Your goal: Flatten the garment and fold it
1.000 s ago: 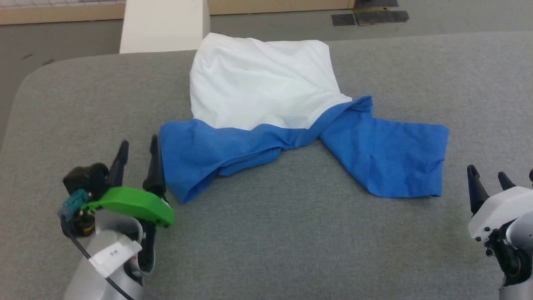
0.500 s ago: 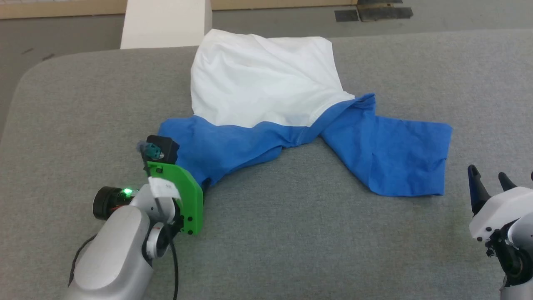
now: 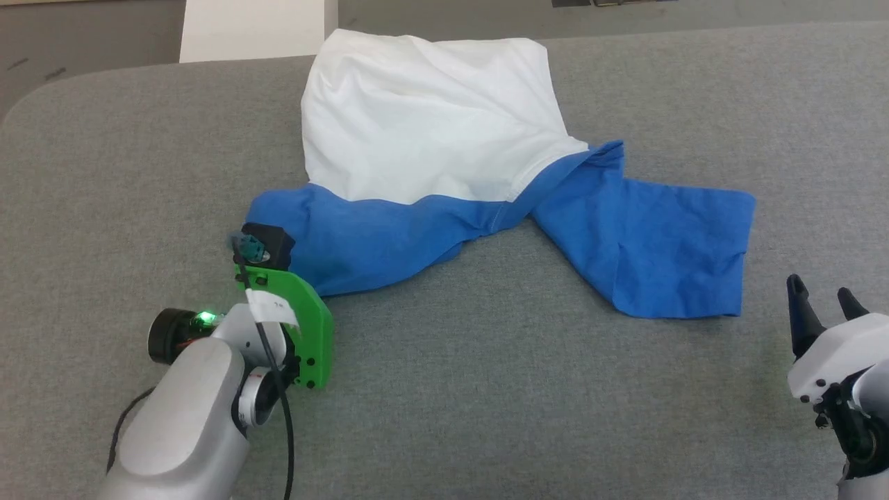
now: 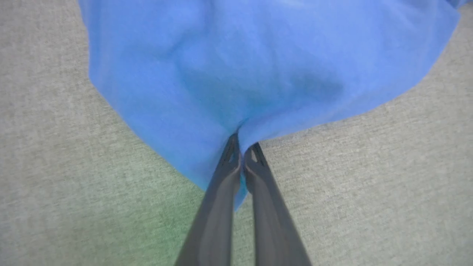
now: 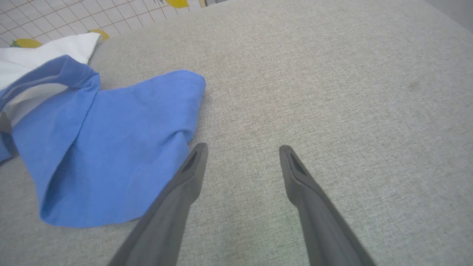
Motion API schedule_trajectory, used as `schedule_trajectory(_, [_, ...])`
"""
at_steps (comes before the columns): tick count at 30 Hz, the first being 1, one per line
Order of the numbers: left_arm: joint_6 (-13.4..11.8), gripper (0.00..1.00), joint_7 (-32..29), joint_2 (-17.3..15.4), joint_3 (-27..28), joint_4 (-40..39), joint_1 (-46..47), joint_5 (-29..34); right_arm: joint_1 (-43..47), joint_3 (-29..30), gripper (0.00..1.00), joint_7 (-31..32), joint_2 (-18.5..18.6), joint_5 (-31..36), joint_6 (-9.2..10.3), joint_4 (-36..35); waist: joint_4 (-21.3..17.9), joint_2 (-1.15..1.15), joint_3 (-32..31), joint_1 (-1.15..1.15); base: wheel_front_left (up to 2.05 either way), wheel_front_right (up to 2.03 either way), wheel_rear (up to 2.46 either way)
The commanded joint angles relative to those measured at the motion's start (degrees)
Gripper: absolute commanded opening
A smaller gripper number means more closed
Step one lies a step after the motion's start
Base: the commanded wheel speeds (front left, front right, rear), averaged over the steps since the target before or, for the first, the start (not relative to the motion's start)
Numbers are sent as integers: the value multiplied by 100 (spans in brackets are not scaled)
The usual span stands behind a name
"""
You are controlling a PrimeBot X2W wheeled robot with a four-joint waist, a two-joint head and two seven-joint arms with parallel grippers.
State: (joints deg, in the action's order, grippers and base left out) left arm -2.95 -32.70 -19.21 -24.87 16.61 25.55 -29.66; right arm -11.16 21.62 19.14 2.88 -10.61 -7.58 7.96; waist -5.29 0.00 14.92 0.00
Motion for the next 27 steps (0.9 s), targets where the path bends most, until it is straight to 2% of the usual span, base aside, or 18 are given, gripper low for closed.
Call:
schedule_trajectory(1, [36,0,66,35,21,58,-20,-52,-4,5,100,-24,-1,-3,9,20,39,0,-6,0,0,0,0])
schedule_trajectory(5, [-29,0,352,86,349,-178,-94,-339,11,34,100,-21,-1,31,9,64,152,0,-110,0,0,0,0])
schedule_trajectory(7, [-136,0,445,3,551,-374,-208,-431,24,47,100,-24,-1,48,9,78,213,0,-177,0,0,0,0])
schedule_trajectory(13, [-816,0,517,-452,1364,-723,-899,-633,56,27,100,-24,-1,65,9,108,408,0,-345,0,0,0,0])
schedule_trajectory(16, [-1034,0,520,-552,1640,-663,-1238,-753,65,8,100,-7,-1,75,9,102,491,0,-376,0,0,0,0])
schedule_trajectory(22, [-1088,0,822,-426,1935,-310,-1379,-995,82,-17,100,37,-1,104,9,82,600,0,-401,0,0,0,0])
schedule_trajectory(23, [-1087,29,886,-401,1966,-257,-1373,-1016,86,-29,100,43,-1,112,9,80,610,0,-416,0,0,0,0])
schedule_trajectory(24, [-1043,100,1014,-376,1984,-241,-1360,-1019,100,-42,100,52,-1,120,9,78,622,0,-447,0,0,0,0])
schedule_trajectory(27, [-924,100,1383,-275,2026,-354,-1369,-1034,134,-115,100,80,-1,159,9,22,645,0,-502,0,0,0,0])
